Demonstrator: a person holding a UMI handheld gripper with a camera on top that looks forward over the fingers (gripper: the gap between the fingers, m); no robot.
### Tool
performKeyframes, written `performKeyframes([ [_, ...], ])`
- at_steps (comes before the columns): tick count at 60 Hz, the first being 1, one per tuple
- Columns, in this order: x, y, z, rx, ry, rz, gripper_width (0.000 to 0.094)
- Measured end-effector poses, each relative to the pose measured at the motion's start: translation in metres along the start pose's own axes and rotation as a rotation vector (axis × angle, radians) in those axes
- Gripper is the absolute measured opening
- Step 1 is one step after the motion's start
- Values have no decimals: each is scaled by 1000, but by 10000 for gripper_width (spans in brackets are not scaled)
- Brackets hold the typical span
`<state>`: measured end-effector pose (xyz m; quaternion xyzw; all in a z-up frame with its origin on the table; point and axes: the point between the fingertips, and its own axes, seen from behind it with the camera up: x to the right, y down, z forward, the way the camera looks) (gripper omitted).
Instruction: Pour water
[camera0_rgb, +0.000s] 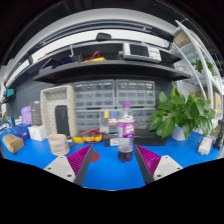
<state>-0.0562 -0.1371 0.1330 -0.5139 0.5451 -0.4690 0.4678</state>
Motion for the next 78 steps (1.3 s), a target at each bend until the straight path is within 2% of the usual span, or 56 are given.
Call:
performKeyframes([
  [5, 37, 0, 25, 9, 51, -3, 860],
  [13, 58, -10, 73, 28, 71, -19, 859],
  [21, 62, -18, 117, 34, 65, -21, 860],
  [33, 52, -6, 161, -22, 31, -19, 845],
  [39, 52, -13, 169, 5, 43, -31, 741],
  [43, 54, -20, 172, 32, 57, -39, 524],
  [46, 53, -20, 173, 28, 60, -36, 511],
  [55, 52, -20, 173, 24, 56, -47, 369],
  [57, 52, -19, 173, 23, 56, -46, 376],
  [58, 52, -19, 173, 21, 55, -47, 336],
  [69, 48, -19, 174, 7, 62, -89, 336],
  [78, 19, -25, 174, 14, 52, -378, 337],
])
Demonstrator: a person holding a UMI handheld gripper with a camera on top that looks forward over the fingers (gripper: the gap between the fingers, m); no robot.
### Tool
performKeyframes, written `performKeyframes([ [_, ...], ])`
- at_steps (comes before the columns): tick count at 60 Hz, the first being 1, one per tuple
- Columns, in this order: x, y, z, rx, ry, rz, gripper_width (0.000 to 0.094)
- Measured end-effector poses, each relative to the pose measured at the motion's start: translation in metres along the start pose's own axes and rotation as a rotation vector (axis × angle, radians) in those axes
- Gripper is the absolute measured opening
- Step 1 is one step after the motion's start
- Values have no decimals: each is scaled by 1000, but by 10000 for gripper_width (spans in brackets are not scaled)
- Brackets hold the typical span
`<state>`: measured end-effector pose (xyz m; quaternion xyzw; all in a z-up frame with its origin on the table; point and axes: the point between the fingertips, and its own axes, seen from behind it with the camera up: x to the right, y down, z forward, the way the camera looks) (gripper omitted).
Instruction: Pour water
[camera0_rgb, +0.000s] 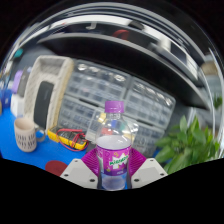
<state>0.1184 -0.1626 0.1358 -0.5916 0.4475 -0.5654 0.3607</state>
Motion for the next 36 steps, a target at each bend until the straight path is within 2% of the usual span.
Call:
performKeyframes([
  [23, -114, -79, 22, 218, -14, -1048, 334],
  [36, -148, -96, 34, 277, 18, -1475, 333],
])
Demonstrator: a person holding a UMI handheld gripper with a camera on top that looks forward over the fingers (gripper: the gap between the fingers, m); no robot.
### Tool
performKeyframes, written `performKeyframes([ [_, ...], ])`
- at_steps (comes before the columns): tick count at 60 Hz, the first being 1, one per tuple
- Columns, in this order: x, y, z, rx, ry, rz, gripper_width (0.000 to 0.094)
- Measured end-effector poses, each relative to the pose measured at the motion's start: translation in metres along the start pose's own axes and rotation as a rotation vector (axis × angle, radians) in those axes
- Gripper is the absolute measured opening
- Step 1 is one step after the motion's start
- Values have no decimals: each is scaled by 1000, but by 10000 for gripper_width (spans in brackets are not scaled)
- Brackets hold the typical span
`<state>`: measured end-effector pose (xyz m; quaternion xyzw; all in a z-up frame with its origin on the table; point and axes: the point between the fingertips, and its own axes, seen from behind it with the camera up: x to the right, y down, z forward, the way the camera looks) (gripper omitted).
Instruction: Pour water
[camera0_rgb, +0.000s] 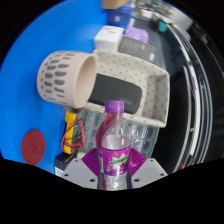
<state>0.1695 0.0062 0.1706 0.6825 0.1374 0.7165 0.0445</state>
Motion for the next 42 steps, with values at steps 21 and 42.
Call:
performKeyframes([
  [21, 1, -34, 9, 67, 51, -385, 333],
  [42, 23, -13, -6, 15, 19, 200, 333],
])
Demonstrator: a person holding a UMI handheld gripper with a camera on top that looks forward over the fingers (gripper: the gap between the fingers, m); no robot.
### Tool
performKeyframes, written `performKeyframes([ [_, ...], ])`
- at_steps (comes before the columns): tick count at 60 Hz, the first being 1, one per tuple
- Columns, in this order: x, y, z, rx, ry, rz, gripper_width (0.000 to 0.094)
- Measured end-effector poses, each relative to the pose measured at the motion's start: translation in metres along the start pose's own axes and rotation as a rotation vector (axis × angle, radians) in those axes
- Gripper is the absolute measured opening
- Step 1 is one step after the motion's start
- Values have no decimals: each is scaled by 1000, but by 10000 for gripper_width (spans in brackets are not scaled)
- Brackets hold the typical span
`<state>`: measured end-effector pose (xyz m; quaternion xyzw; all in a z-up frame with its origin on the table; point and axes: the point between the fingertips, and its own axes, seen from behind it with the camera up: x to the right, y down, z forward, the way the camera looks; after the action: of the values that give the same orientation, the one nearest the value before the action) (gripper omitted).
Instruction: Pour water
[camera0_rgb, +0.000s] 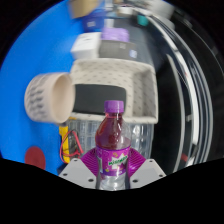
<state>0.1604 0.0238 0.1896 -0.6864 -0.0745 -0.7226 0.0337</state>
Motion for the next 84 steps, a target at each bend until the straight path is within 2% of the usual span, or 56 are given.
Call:
performKeyframes([
  [10, 21, 13, -17, -17, -56, 669, 340],
  [18, 16, 17, -25, -22, -150, 1199, 340],
  [25, -1, 29, -21, 10, -257, 1523, 339],
  [26, -7, 14, -28, -25, -226, 1556, 340],
  [32, -30, 31, -22, -22, -281, 1664, 339],
  [40, -63, 35, -21, -65, -279, 1617, 343],
  [41, -65, 35, -21, -60, -275, 1611, 390],
  [42, -61, 34, -20, -36, -259, 1612, 344],
  [52, -62, 34, -24, -43, -254, 1619, 360],
  [64, -64, 36, -27, -48, -250, 1620, 518],
  [69, -68, 39, -33, -101, -263, 1635, 734],
  [73, -63, 41, -42, -100, -244, 1645, 880],
  [84, -57, 54, -94, -154, -173, 1639, 861],
])
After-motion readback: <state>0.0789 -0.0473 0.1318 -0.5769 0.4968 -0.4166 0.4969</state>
